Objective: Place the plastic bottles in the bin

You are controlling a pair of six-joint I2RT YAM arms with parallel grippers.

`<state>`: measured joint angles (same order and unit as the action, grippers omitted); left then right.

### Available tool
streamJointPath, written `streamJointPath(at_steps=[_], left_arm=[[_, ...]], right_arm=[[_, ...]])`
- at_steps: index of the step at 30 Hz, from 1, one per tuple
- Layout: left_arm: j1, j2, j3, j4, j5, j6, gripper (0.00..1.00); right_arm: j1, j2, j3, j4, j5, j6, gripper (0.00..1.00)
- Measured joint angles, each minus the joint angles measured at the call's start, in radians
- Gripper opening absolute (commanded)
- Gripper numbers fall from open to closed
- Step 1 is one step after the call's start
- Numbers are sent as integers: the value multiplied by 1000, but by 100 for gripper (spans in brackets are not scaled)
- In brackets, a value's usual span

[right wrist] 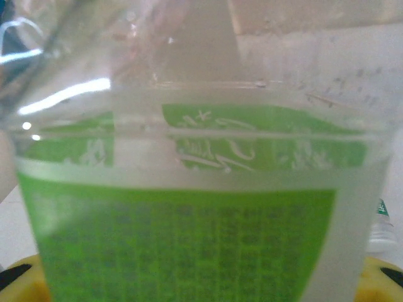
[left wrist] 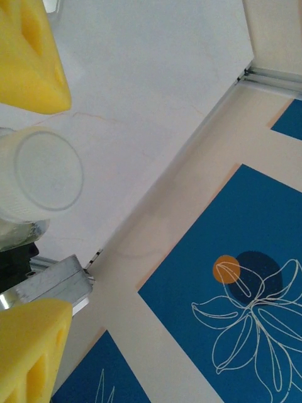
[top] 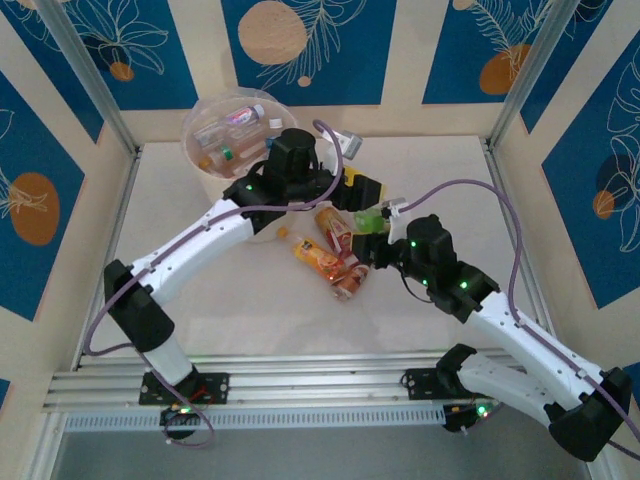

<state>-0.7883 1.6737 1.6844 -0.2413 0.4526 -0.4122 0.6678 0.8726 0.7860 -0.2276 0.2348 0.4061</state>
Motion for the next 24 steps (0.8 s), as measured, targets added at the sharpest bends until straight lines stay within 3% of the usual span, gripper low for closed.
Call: streamJointPath(at_steps=[5,11,18,21,24], left_arm=[[0,8,1,-14,0,-1,57],[-1,13,10,-12,9,-15,26],[-1,13,11,-10,6,-27,5],[-2,12,11,-10,-4,-26,2],[-5,6,11,-11,-48,-10,1]], right_arm=[[13,3,20,5,0,-8,50],[20,5,27,3,3,-14,50],[24,5,27,3,12,-19,54],[25,5,28,3,19,-20,67],[27,6,35,-2,26,-23,94]])
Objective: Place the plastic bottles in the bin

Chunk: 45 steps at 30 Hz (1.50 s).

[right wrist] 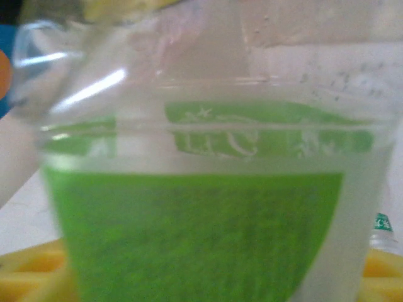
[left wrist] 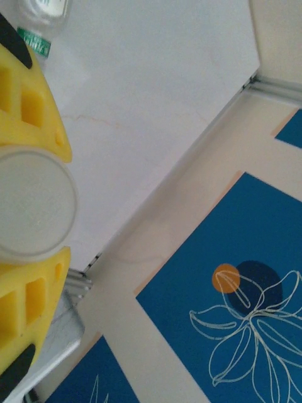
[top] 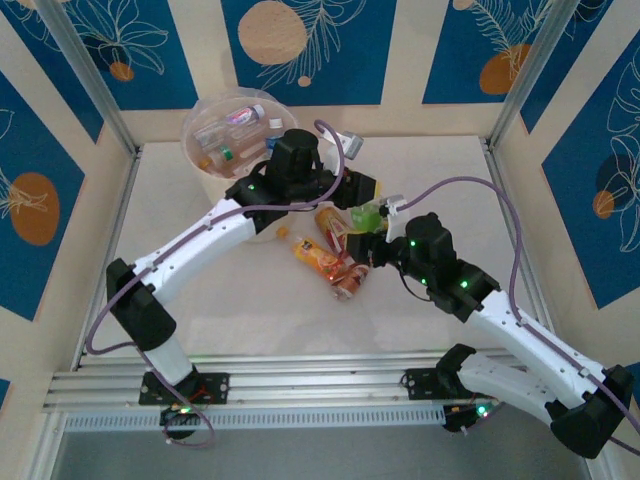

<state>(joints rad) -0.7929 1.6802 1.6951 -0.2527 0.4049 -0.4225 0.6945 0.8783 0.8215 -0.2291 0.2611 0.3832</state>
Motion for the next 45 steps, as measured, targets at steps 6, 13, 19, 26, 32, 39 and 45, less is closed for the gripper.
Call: streamJointPath(at_steps=[6,13,19,26,32,39,45], left_arm=[[3,-56,-2,-4,-167,85,0],[50,-175,-2,10,-377,209,0],[174,-235,-5,74,-494,265,0],[328,-250,10,88,-564,305,2],[399,-202,112,14,-572,368,2],[426,-131,216,-133,-590,468,3],[428,-74,251,-252,-597,559,4]], right_arm=[[3,-27,11,-8,0,-11,99],[9,-89,13,-19,5,-11,99],[10,-89,14,-32,19,-10,99],[10,-89,14,-50,23,2,99],[10,-89,14,-53,27,14,99],[10,-82,14,-59,45,21,99],[11,-82,14,-72,57,28,99]])
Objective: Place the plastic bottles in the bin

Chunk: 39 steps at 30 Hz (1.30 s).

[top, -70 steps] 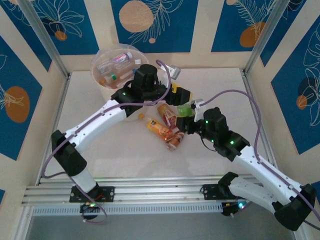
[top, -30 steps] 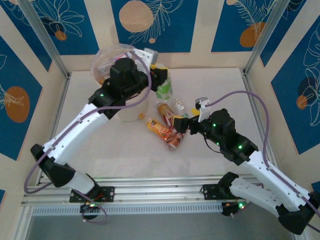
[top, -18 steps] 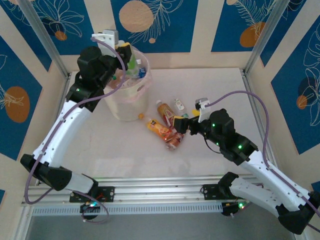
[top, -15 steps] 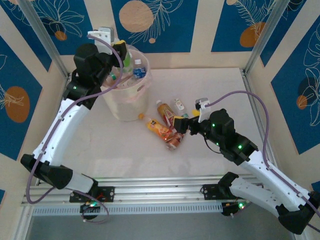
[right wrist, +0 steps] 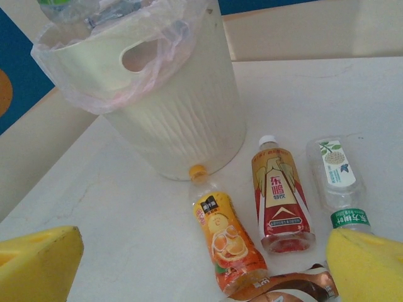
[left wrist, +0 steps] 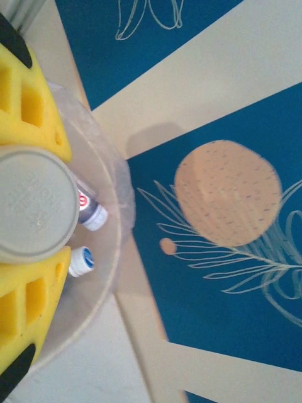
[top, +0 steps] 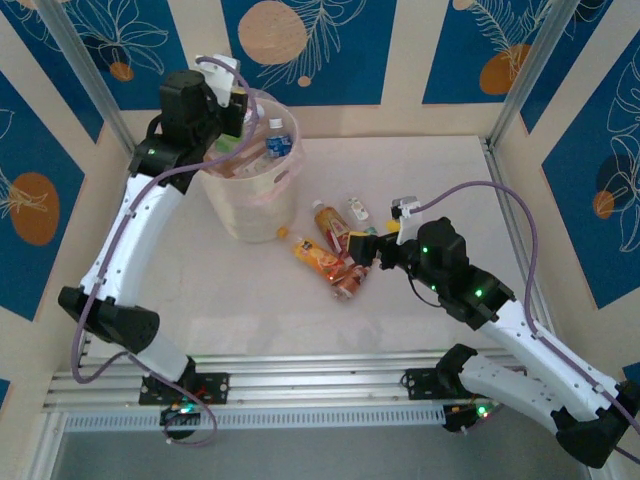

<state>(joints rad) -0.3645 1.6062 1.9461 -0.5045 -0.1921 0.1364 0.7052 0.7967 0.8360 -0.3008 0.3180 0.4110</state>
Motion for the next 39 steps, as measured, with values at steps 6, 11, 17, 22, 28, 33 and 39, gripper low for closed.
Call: streamJointPath(at_steps=[6,11,17,22,28,33,39], left_arm=[[0,80,66,-108,-9,78,4],[0,130,83,-155,-27,137,8],[1,222,130,-199,-27,200,15],[0,319,222,-243,-27,238,42],[1,363,286,-293,-29,238,64],[1,362,294,-305,-30,228,68],[1,353,294,-305,-19,195,67]], right_arm=[[0,0,0,-5,20,8,99],[0,0,0,-8,32,8,99],[0,0,0,-8,44,11,99],[0,0,0,-14,50,15,99],[0,0,0,-33,56,15,99],[0,0,0,-38,64,15,99],[0,5,0,-37,70,15,99]])
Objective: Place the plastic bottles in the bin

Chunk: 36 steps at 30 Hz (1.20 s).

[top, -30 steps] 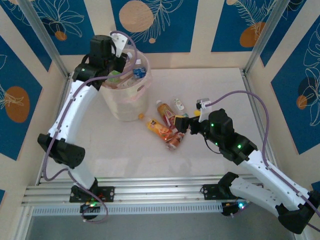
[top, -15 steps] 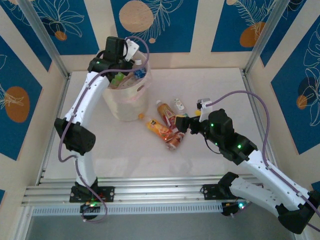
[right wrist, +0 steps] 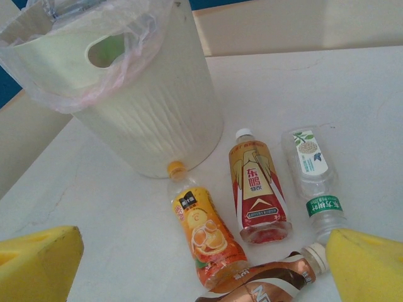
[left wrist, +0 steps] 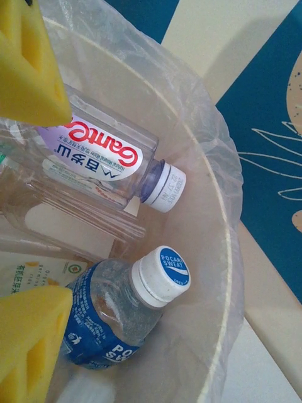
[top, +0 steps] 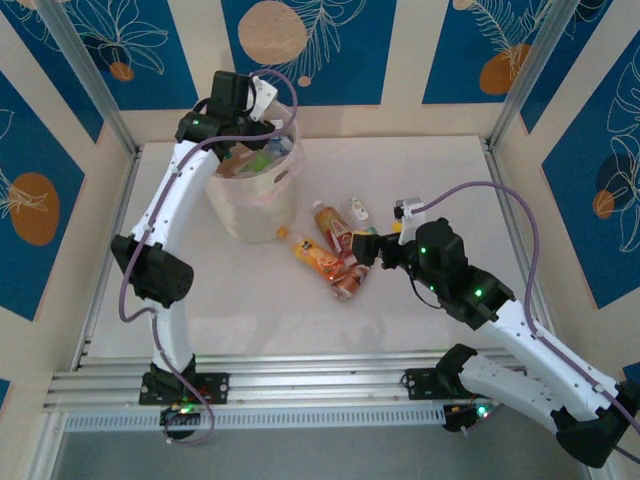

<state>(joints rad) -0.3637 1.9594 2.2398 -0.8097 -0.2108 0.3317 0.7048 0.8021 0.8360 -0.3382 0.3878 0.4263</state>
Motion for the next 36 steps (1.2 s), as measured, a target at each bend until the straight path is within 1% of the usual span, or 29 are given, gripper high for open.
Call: streamJointPath(at_steps=[5,7,8,10,13,19,27,31,36], left_arm=[[0,-27,0,0,21,-55,68],[0,-48,-1,0,28,-86,72],[0,-63,-4,2,31,-101,74],[0,-108,-27,5,41,-143,82],[0,-210,-112,30,54,-208,99],[0,-488,-395,141,108,-356,99],[-4,-818,-830,331,193,-581,100],[-5,-931,-988,389,178,-669,100],[-6,-1011,-1073,441,126,-733,100]], right_arm=[[-2,34,40,-72,63,32,99],[-13,63,81,-121,97,55,99],[-20,78,98,-142,107,66,99],[-43,121,140,-197,124,96,99],[-76,192,184,-277,135,148,99],[-118,308,211,-406,125,265,99],[-118,414,207,-454,24,398,99],[-96,450,169,-431,-25,451,99],[-76,526,139,-388,-82,489,99]])
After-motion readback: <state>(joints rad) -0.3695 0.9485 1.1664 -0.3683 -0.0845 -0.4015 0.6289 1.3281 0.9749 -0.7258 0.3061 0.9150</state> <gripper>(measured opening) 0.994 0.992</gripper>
